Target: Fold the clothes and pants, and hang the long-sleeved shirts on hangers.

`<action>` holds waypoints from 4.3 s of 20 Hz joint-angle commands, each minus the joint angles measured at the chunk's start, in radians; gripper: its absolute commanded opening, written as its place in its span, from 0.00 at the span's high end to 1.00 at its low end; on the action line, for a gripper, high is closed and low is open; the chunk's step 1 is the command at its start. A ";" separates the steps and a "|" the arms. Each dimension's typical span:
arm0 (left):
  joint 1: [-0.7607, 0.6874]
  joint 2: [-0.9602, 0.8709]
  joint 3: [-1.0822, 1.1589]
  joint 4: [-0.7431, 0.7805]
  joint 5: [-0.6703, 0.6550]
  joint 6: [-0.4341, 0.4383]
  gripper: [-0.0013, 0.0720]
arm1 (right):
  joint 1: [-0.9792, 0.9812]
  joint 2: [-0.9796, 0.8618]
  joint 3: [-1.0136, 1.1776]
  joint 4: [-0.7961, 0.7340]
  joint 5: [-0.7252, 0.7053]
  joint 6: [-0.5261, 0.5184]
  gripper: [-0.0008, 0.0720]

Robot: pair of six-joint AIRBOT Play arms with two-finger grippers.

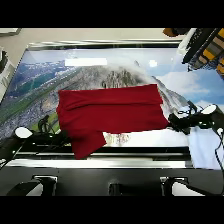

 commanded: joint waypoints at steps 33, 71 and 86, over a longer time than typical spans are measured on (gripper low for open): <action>0.047 -0.685 0.908 0.218 -0.160 -0.003 0.97 | 0.188 -0.217 0.396 -0.080 -0.273 0.093 0.95; -0.362 -0.756 0.945 -0.105 0.063 -0.118 0.97 | 0.135 -0.097 0.644 -0.183 0.267 0.220 0.95; -0.887 -1.160 1.374 -0.417 0.359 -0.309 0.97 | 0.137 0.109 0.759 -0.216 0.479 0.300 0.95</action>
